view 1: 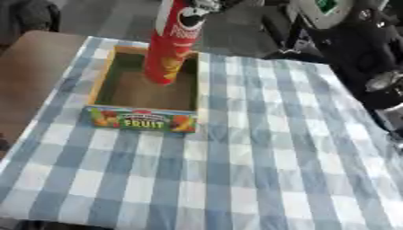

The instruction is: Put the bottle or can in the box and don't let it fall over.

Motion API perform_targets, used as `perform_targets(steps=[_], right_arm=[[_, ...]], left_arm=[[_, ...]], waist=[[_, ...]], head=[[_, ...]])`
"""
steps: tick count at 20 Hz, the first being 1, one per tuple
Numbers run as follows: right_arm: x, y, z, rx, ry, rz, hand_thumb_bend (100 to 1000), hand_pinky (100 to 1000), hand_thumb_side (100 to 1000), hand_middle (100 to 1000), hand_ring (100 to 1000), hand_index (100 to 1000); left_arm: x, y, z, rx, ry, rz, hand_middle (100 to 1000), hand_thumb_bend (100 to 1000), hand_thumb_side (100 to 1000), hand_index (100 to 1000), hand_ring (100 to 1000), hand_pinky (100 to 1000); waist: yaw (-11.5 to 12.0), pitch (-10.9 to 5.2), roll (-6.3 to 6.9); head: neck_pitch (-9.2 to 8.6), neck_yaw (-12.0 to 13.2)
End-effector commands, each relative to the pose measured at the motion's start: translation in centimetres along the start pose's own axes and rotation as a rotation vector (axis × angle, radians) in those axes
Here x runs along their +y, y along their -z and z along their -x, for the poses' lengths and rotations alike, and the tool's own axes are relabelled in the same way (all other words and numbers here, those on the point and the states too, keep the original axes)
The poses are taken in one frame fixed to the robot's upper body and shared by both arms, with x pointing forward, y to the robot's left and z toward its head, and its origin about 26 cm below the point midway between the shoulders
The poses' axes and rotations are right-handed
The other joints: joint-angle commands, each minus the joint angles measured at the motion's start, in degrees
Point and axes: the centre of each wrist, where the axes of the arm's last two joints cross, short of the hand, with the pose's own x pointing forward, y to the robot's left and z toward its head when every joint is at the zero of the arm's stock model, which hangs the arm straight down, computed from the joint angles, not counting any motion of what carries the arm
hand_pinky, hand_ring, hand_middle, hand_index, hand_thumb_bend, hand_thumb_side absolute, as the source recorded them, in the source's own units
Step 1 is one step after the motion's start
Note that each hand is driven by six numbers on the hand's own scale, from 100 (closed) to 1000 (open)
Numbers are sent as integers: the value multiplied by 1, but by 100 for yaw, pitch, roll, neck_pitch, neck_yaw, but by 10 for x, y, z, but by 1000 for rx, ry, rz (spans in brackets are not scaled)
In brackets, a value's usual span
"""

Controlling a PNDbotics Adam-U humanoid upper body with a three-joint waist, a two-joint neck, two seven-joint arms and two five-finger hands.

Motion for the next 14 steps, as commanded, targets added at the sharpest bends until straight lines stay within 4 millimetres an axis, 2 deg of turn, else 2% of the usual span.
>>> perform_targets(steps=[1, 8, 12, 14], right_arm=[[-4, -3, 3, 11, -43, -25, 100, 533, 383, 671, 527, 852], [14, 0, 3, -15, -53, -184, 100, 587, 421, 754, 598, 905], [15, 3, -3, -42, -88, -236, 162, 700, 459, 848, 749, 957], [14, 4, -5, -61, -94, -232, 171, 720, 467, 860, 771, 962]], left_arm=[[1, 4, -7, -29, 3, 6, 516, 402, 626, 667, 514, 673], [1, 4, -7, -28, 3, 5, 516, 401, 627, 667, 514, 673], [1, 4, -7, -28, 2, 6, 516, 399, 628, 667, 514, 673], [1, 4, -6, -28, 3, 5, 516, 401, 626, 667, 514, 673]], waist=[[0, -44, 29], [-20, -33, 18], [-27, -33, 17], [-30, -32, 20]], head=[[-83, -25], [-81, -30], [-70, -31], [-65, -29]])
